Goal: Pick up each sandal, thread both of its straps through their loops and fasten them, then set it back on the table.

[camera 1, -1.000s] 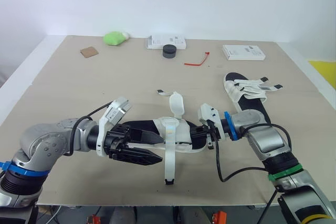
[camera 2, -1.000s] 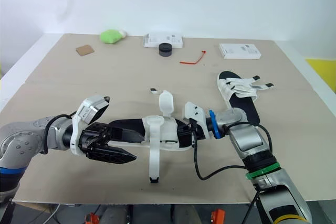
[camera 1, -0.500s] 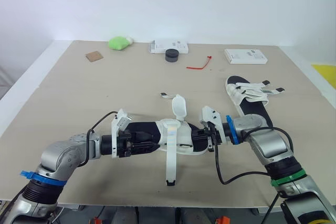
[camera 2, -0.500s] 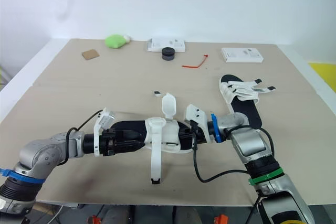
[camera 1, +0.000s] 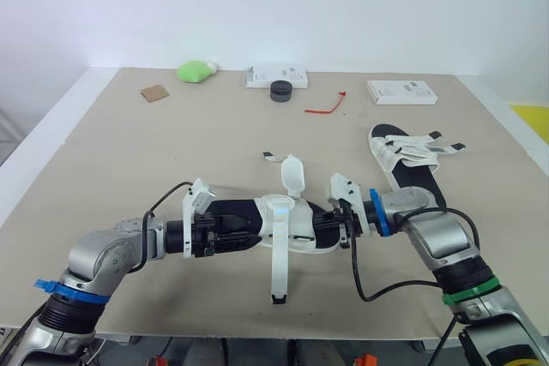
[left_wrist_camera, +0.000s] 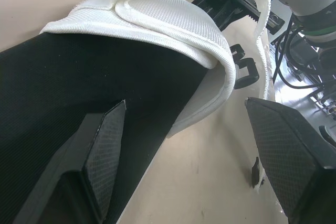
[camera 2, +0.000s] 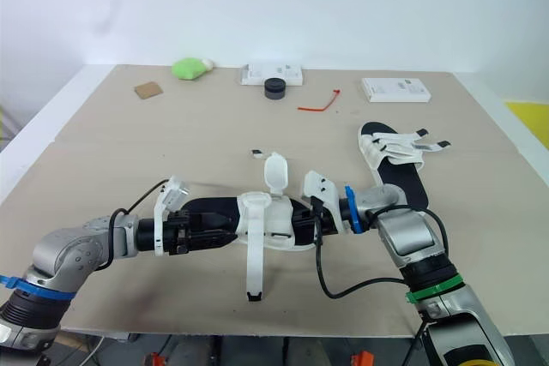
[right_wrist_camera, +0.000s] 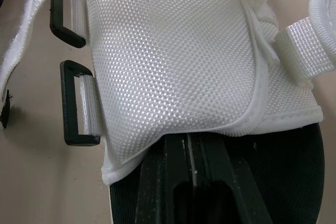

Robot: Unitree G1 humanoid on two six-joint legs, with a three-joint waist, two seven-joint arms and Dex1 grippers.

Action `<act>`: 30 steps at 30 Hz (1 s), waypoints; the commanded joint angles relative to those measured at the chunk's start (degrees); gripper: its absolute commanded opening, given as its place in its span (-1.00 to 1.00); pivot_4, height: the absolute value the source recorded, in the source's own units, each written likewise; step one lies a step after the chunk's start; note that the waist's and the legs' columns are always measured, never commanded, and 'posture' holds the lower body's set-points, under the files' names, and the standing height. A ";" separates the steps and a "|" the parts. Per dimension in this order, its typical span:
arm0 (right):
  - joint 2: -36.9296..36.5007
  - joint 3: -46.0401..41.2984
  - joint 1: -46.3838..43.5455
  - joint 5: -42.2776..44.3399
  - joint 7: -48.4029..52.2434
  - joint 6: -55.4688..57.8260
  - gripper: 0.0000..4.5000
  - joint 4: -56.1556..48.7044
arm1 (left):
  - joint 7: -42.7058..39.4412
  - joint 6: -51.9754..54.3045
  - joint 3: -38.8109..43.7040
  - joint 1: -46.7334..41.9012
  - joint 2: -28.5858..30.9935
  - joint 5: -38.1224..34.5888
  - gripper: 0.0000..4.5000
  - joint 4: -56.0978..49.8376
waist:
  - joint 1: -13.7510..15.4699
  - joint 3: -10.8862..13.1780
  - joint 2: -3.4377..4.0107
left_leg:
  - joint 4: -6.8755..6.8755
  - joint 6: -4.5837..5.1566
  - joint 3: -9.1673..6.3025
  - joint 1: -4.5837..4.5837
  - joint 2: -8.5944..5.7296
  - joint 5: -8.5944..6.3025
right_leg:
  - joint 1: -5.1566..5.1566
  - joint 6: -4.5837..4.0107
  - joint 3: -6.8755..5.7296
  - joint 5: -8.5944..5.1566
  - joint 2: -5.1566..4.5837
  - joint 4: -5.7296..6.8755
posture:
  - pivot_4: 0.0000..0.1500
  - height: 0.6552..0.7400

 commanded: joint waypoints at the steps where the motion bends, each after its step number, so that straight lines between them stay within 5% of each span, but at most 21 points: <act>1: -0.21 3.81 2.30 -1.72 0.34 1.91 -1.00 1.40 | 1.51 1.14 0.08 1.20 0.34 3.29 0.68 2.62 | 0.00 0.00 0.00 | 0.00 -0.01 0.00 0.00 0.00 0.00 | -0.01 0.00 0.00 0.00 0.00 0.00 | 1.00 1.00; 16: 0.02 4.08 2.14 -1.76 0.46 1.84 -1.00 1.46 | 1.64 1.08 0.89 1.41 0.02 3.12 0.68 2.76 | 0.00 0.00 0.00 | 0.00 -0.03 -0.01 0.00 0.00 -0.02 | -0.02 0.00 0.00 0.00 -0.01 0.00 | 1.00 1.00; 20: 0.70 5.18 0.62 -2.15 1.59 1.04 -1.00 3.08 | 0.85 11.67 15.62 -5.68 -0.77 -18.57 0.68 5.87 | -0.07 0.48 -0.36 | 0.00 -0.03 -0.13 -0.11 0.01 -0.02 | -0.24 -0.03 -0.06 0.02 0.04 0.02 | 1.00 1.00; 30: 1.00 4.89 0.60 -2.54 2.14 1.00 -1.00 3.26 | 1.52 21.67 19.39 -7.51 0.98 -26.41 0.68 4.43 | -0.96 0.59 -0.61 | -0.02 0.03 -0.32 -0.28 0.06 -0.40 | -0.12 0.16 0.13 -0.17 0.40 0.06 | 1.00 1.00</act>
